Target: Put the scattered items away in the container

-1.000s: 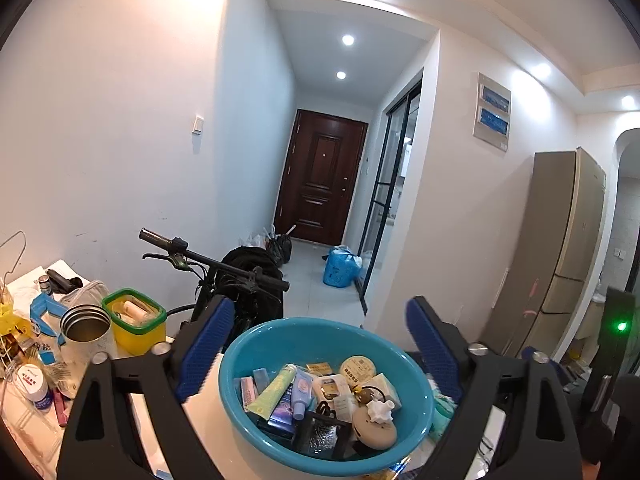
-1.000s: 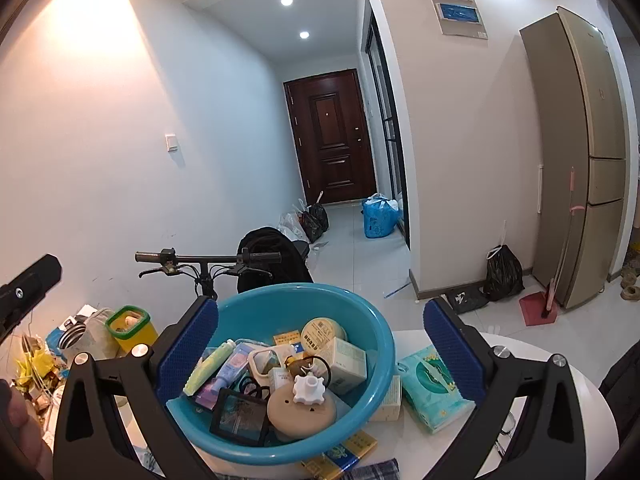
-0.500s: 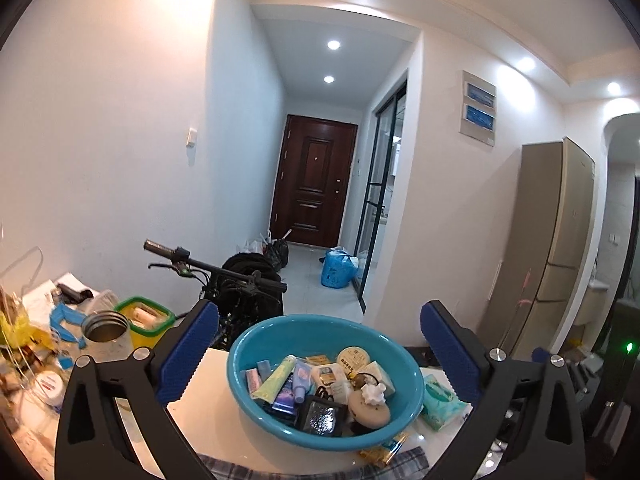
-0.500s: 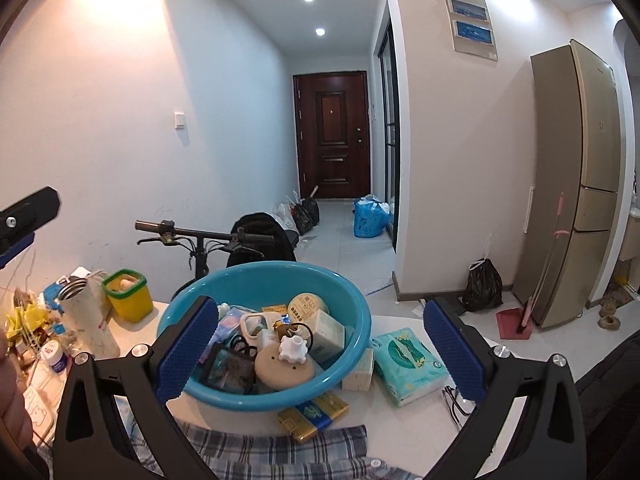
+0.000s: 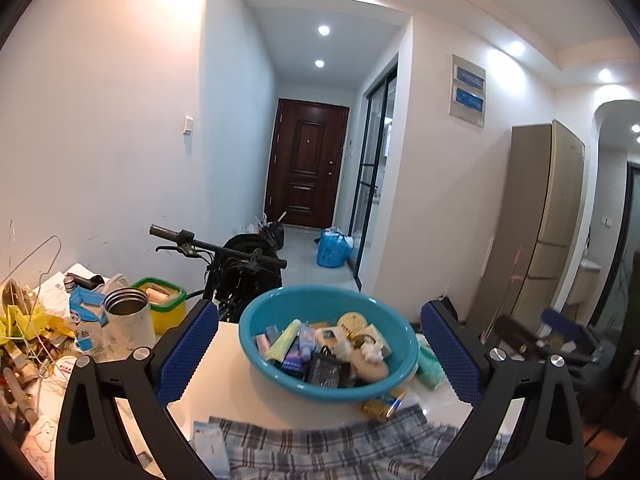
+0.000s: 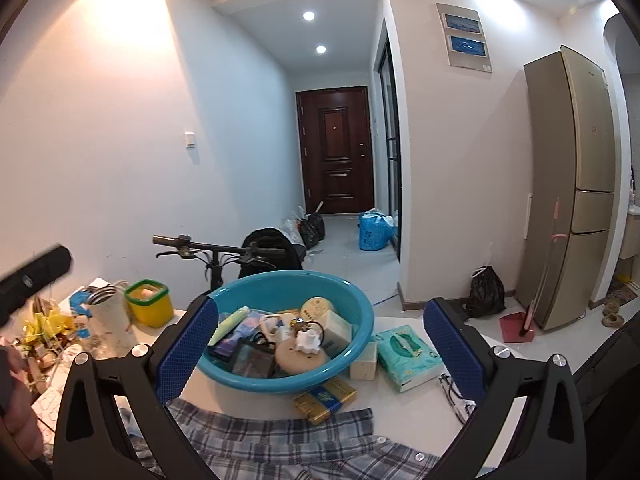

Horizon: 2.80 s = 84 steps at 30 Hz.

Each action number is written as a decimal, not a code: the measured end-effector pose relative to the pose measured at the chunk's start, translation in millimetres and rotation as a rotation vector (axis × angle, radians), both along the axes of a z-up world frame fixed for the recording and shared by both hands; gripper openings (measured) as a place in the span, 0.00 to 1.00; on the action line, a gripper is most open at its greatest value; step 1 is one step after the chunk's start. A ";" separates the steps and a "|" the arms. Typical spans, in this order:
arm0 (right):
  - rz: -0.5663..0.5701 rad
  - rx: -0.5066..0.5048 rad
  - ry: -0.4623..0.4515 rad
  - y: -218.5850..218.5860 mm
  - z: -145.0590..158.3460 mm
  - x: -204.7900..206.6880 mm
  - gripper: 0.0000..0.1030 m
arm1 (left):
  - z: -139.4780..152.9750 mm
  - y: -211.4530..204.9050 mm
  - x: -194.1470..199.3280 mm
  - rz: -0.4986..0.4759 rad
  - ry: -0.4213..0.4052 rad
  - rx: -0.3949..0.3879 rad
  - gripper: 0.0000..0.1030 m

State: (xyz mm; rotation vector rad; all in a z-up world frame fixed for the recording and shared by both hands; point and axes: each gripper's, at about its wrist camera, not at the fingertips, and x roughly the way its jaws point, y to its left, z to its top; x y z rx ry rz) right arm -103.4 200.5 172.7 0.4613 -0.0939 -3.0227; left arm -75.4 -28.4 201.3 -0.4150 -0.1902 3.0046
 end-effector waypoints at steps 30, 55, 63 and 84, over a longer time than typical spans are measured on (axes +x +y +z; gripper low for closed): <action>-0.006 -0.002 0.052 -5.4 -21.5 72.8 0.99 | -29.4 -11.7 75.5 0.006 0.078 -0.049 0.99; -0.014 -0.020 0.031 -1.7 -65.5 100.0 0.99 | -89.8 0.9 90.2 0.038 0.064 -0.078 0.99; -0.023 0.033 0.069 -7.3 -89.9 119.4 0.99 | -127.0 14.7 99.5 0.036 0.062 -0.092 1.00; -0.020 0.012 0.054 -1.4 -146.9 127.2 0.99 | -177.4 33.2 85.6 0.034 0.017 -0.157 1.00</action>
